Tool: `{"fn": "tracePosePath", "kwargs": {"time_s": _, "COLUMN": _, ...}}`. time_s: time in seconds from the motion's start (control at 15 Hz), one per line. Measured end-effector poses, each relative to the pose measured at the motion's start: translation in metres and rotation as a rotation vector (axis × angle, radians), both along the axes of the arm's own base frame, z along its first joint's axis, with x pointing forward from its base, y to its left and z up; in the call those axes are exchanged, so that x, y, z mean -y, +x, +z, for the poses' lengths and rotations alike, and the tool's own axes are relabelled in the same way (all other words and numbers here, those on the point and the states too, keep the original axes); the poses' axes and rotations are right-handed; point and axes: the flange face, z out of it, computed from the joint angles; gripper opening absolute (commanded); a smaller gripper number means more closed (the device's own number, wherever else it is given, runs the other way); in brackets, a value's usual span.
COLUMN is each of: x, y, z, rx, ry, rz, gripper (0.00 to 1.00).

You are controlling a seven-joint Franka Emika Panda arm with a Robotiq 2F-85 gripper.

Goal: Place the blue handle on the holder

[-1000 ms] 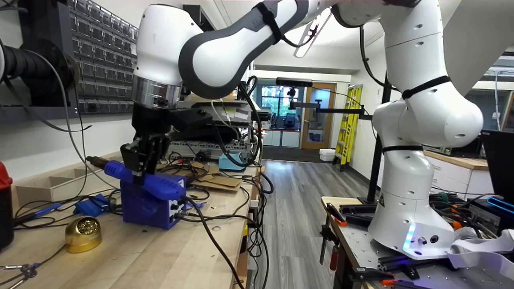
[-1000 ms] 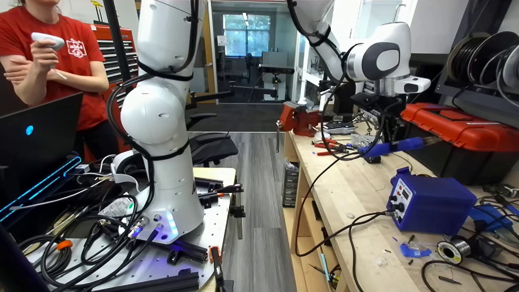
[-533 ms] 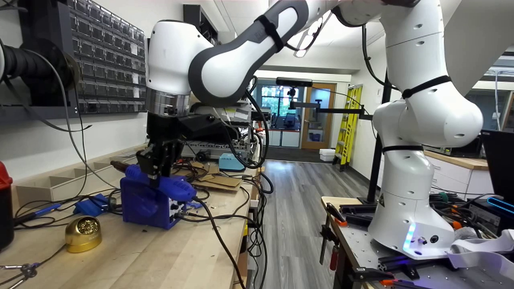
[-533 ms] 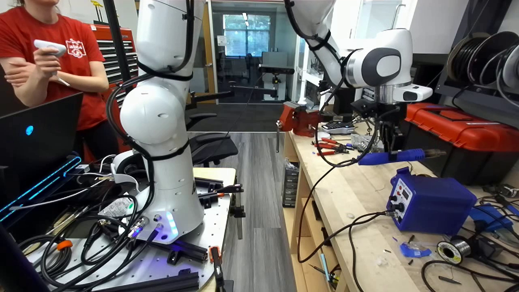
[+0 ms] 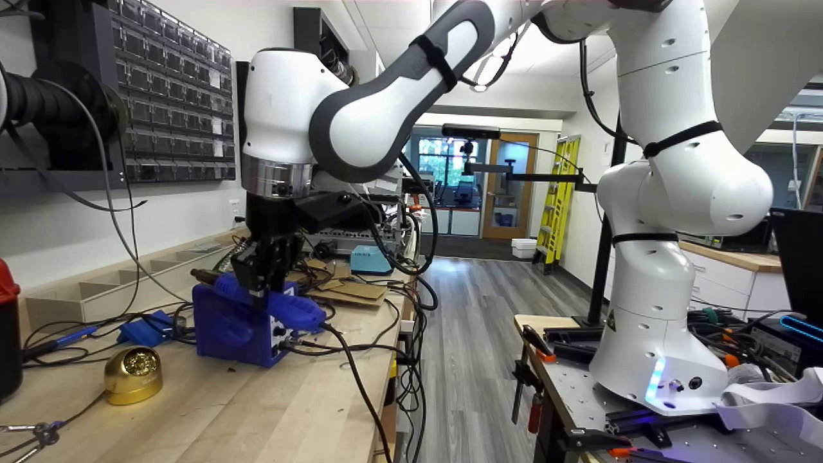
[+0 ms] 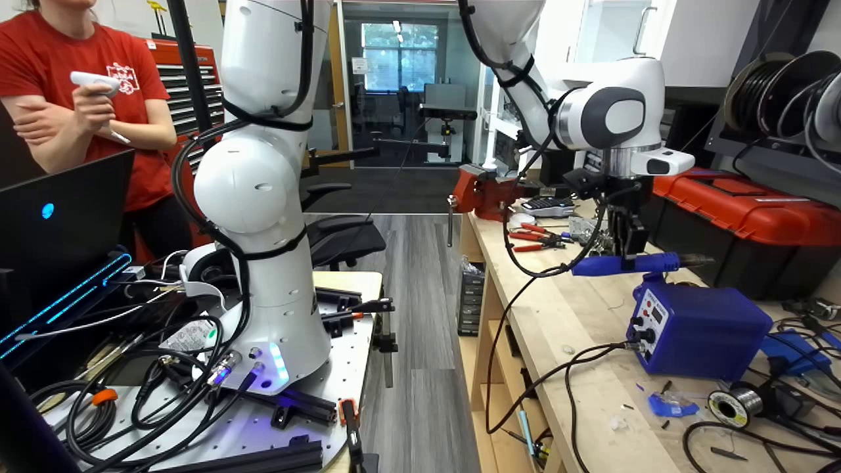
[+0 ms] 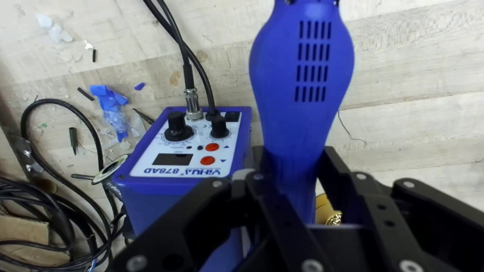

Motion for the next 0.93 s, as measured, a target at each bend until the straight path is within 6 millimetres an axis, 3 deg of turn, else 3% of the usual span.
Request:
{"fn": "tracePosePath", "kwargs": {"time_s": 0.6, "x": -0.003, "y": 0.001, "z": -0.006, "rx": -0.008, "ry": -0.001, "rz": 0.008, "gripper": 0.12}}
{"fn": "tracePosePath", "kwargs": {"time_s": 0.93, "x": -0.004, "y": 0.013, "z": -0.008, "rx": 0.0, "ry": -0.003, "rz": 0.015, "gripper": 0.12}}
